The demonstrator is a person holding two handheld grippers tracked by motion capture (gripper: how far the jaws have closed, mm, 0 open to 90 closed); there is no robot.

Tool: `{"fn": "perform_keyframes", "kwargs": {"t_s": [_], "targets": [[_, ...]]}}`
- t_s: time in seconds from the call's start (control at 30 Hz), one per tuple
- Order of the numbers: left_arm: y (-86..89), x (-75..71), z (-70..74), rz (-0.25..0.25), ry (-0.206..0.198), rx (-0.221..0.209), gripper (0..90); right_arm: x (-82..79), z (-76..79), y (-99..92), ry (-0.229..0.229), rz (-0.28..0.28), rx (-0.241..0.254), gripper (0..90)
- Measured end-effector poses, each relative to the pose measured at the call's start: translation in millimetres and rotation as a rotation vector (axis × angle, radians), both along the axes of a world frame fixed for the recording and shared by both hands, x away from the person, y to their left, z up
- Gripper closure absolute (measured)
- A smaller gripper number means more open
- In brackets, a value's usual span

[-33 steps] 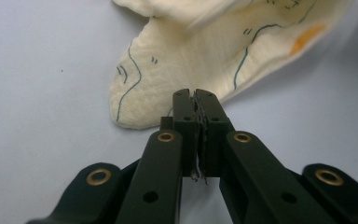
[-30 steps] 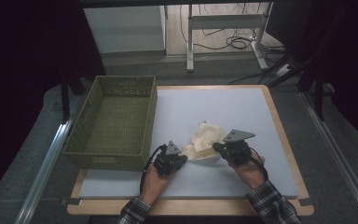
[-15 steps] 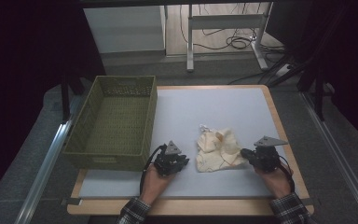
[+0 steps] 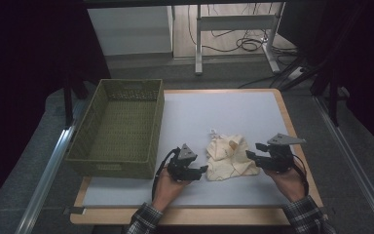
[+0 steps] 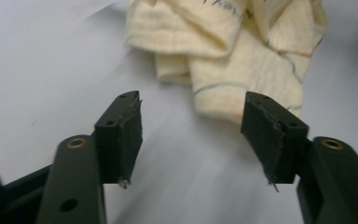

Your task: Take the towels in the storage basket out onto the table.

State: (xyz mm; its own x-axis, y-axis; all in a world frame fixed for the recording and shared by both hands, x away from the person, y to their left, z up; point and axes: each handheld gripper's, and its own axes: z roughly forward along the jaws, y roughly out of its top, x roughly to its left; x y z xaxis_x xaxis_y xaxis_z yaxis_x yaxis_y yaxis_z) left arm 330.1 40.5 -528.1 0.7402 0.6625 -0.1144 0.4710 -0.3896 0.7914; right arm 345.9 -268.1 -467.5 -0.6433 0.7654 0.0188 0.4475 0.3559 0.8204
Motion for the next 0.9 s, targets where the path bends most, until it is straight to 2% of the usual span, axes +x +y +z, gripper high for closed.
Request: {"fn": "perform_keyframes", "kwargs": {"t_s": [0.13, 0.23, 0.3, 0.33, 0.37, 0.4, 0.47, 0.63, 0.73, 0.83, 0.87, 0.9], "targets": [[-14.0, 9.2, 0.0, -0.01, 0.006, 0.025, 34.3, 15.3, 3.0, 24.0, 0.0, 0.035, 0.009, 36.1], [-23.2, 14.9, -4.4, -0.017, 0.017, 0.058, 41.9, 24.3, 2.8, 39.4, -0.004, 0.037, -0.012, 39.0], [-28.8, 16.2, -9.7, -0.025, 0.02, 0.086, 57.3, 28.3, 0.7, 44.6, -0.003, 0.015, -0.067, 59.4], [-28.8, 15.7, -10.8, -0.024, 0.006, 0.079, 62.7, 29.5, -0.7, 45.0, 0.002, -0.002, -0.09, 66.7], [-28.3, 15.9, -10.9, -0.027, 0.01, 0.073, 73.4, 29.7, -1.5, 43.7, 0.004, -0.013, -0.094, 72.2], [-27.1, 16.6, -10.3, -0.032, 0.018, 0.068, 78.0, 29.5, -1.6, 41.3, 0.0, -0.018, -0.102, 74.8], [-23.7, 16.4, -7.6, -0.028, 0.007, 0.081, 84.6, 27.3, 0.1, 30.1, -0.011, -0.04, -0.105, 78.1], [-7.8, 11.5, 9.1, 0.006, -0.034, 0.078, 86.3, 21.5, 8.9, -6.0, -0.025, -0.1, -0.09, 78.2], [-0.1, 6.6, 14.2, 0.019, -0.039, 0.089, 86.1, 20.0, 9.7, -29.8, -0.009, -0.14, -0.084, 77.8], [5.2, 3.3, 7.3, 0.023, -0.005, 0.1, 82.2, 18.2, -3.8, -50.8, 0.033, -0.182, -0.087, 69.2], [6.2, 3.0, 2.8, 0.026, 0.002, 0.102, 79.1, 18.1, -8.8, -54.8, 0.051, -0.188, -0.089, 67.3], [7.0, 3.3, 0.5, 0.032, 0.001, 0.111, 71.1, 17.1, -16.9, -60.5, 0.072, -0.197, -0.089, 65.2]]}}
